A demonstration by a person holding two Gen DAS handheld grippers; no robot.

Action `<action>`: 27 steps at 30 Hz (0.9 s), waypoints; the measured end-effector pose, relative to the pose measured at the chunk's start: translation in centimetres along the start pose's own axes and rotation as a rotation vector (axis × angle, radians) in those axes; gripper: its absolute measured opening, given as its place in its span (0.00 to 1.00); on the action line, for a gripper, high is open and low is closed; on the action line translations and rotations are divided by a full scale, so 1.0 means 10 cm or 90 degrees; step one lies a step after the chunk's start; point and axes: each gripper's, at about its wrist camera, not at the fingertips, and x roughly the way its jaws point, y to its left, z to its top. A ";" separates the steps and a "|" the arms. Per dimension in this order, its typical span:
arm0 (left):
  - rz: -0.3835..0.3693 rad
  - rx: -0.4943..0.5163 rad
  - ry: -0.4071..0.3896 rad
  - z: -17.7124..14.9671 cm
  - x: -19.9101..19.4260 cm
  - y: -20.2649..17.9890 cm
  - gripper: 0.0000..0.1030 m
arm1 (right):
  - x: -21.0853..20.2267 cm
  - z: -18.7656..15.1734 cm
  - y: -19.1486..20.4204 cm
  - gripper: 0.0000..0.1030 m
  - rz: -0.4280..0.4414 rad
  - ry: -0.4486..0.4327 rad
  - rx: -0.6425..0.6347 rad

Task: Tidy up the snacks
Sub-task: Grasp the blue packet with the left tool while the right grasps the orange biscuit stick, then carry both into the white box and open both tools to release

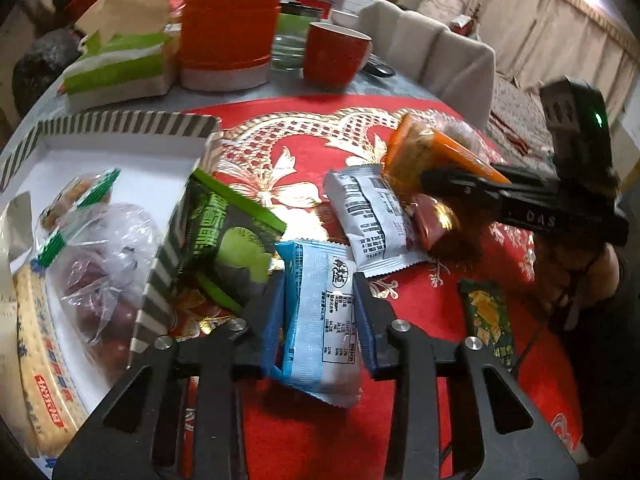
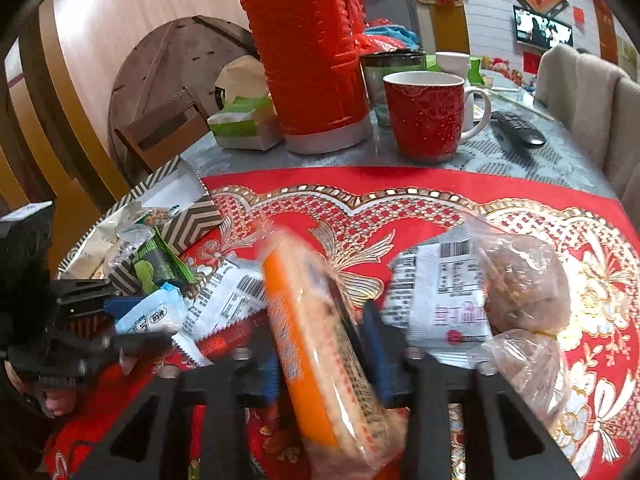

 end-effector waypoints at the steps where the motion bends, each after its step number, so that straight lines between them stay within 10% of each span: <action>1: 0.001 -0.001 -0.001 0.00 -0.01 0.00 0.30 | -0.03 -0.01 0.01 0.20 0.002 -0.003 -0.001; 27: -0.037 -0.102 -0.146 -0.05 -0.82 0.30 0.28 | -0.55 0.13 0.39 0.18 0.110 -0.153 0.053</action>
